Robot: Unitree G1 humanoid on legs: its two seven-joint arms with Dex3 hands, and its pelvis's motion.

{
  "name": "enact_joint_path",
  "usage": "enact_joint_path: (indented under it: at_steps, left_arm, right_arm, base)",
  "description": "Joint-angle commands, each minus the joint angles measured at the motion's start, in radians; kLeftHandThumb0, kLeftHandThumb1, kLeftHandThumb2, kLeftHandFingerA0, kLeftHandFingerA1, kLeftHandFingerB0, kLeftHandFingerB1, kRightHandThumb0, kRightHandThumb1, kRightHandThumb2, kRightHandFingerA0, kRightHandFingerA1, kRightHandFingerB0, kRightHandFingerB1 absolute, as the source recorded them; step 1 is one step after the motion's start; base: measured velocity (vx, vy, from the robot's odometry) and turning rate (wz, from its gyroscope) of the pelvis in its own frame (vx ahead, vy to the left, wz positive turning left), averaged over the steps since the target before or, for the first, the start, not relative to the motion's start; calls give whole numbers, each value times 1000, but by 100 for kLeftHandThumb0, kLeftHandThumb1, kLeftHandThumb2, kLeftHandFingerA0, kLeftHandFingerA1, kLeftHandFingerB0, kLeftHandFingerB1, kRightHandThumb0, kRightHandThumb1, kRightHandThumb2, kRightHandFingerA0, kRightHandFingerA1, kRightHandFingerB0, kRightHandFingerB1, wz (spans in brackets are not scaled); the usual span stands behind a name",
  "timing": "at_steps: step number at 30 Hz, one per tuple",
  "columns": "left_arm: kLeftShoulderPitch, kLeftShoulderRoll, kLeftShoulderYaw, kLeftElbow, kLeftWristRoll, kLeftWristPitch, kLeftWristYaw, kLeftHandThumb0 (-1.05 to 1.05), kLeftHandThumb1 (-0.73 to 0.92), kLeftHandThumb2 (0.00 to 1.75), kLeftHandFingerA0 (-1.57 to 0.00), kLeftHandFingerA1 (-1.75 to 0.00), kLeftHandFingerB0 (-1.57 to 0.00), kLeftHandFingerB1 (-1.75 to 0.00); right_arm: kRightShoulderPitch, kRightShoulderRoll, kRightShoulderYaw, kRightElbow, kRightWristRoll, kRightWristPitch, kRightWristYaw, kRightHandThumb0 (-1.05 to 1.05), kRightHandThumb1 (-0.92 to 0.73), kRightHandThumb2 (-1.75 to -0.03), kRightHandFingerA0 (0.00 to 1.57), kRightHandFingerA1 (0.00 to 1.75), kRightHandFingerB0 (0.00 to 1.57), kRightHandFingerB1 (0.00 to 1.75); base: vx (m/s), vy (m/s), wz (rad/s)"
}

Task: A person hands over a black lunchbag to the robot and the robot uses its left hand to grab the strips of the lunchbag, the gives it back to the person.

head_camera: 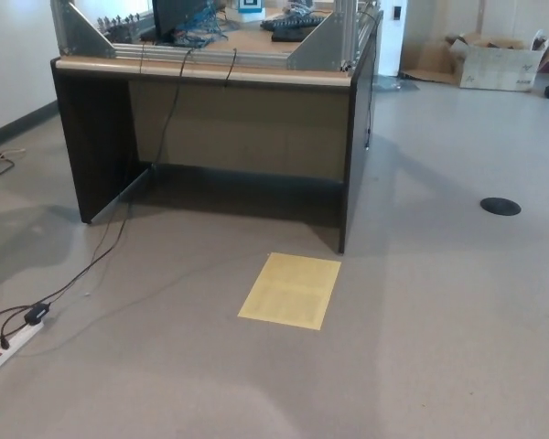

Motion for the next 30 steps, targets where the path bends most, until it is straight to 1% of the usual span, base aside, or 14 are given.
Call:
enact_joint_path:
  at_steps: [1, 2, 4, 5, 6, 9, 10, 12, 16, 17, 18, 26, 28, 30]
  left_arm:
    - [-28, 11, 46, 92, -158, -117, -163, -77, 51, 88, -4, -23, -8, -24]
    - [-33, 10, 46, 99, -156, -114, -168, -77, 50, 88, -4, -24, -7, -25]
    - [-36, 11, 50, 106, -152, -117, -174, -78, 51, 88, -4, -25, -8, -25]
    - [-36, 12, 51, 106, -156, -113, -185, -78, 51, 88, -4, -25, -7, -25]
    - [-37, 13, 52, 106, -157, -110, -194, -79, 65, 60, -5, -24, -9, -24]
    - [-47, 15, 55, 117, -162, -109, -217, -79, 65, 60, -4, -24, -8, -24]
    - [-50, 17, 54, 120, -157, -113, -216, -84, 57, 70, -6, -20, -11, -21]
    - [-54, 16, 58, 131, -158, -126, -221, -78, 65, 60, -5, -24, -9, -24]
    - [-63, 12, 59, 141, -154, -128, -220, -78, 51, 88, -4, -24, -8, -24]
    - [-64, 17, 56, 141, -139, -124, -206, -80, 65, 60, -6, -24, -10, -24]
    - [-64, 17, 55, 143, -135, -125, -203, -79, 51, 89, -4, -25, -7, -25]
    - [-54, 13, 63, 135, -157, -126, -231, -78, 50, 87, -4, -23, -10, -25]
    - [-56, 12, 63, 135, -156, -125, -231, -77, 62, 60, -5, -24, -10, -24]
    - [-55, 14, 64, 130, -153, -125, -228, -76, 49, 85, -5, -25, -9, -26]
  right_arm:
    - [0, -10, -16, 12, 32, -34, 4, -74, -77, -64, 29, 36, 21, 31]
    - [1, -9, -17, 9, 34, -32, 5, -77, -62, -92, 22, 46, 16, 42]
    - [1, -7, -20, 11, 38, -30, 9, -77, -62, -92, 22, 46, 16, 42]
    - [3, -9, -18, 10, 34, -32, 6, -74, -77, -63, 30, 36, 21, 32]
    - [4, -10, -17, 13, 31, -36, 3, -74, -75, -64, 29, 36, 21, 32]
    - [-2, -8, -20, 23, 40, -35, 7, -74, -77, -63, 30, 36, 22, 32]
    - [-1, -7, -21, 22, 43, -29, 11, -77, -62, -92, 23, 46, 17, 42]
    - [5, -9, -19, 18, 42, -30, 13, -77, -62, -92, 24, 47, 17, 43]
    - [0, -16, -15, 18, 37, -22, 10, -77, -63, -93, 26, 47, 16, 43]
    - [2, -15, -15, 17, 39, -23, 10, -77, -62, -92, 26, 47, 17, 43]
    - [6, -15, -15, 15, 39, -23, 9, -77, -62, -92, 26, 47, 17, 43]
    - [3, -7, -19, 29, 46, -32, 6, -76, -60, -92, 31, 49, 18, 44]
    - [2, -8, -18, 30, 46, -34, 3, -75, -60, -92, 32, 49, 19, 44]
    - [-1, -7, -18, 32, 47, -36, 4, -76, -60, -92, 32, 49, 19, 44]
  base:
    - [0, 0, 0]
    - [0, 0, 0]
    - [0, 0, 0]
    - [0, 0, 0]
    - [0, 0, 0]
    - [0, 0, 0]
    - [0, 0, 0]
    - [0, 0, 0]
    - [0, 0, 0]
    - [0, 0, 0]
    - [0, 0, 0]
    - [0, 0, 0]
    - [0, 0, 0]
    - [0, 0, 0]
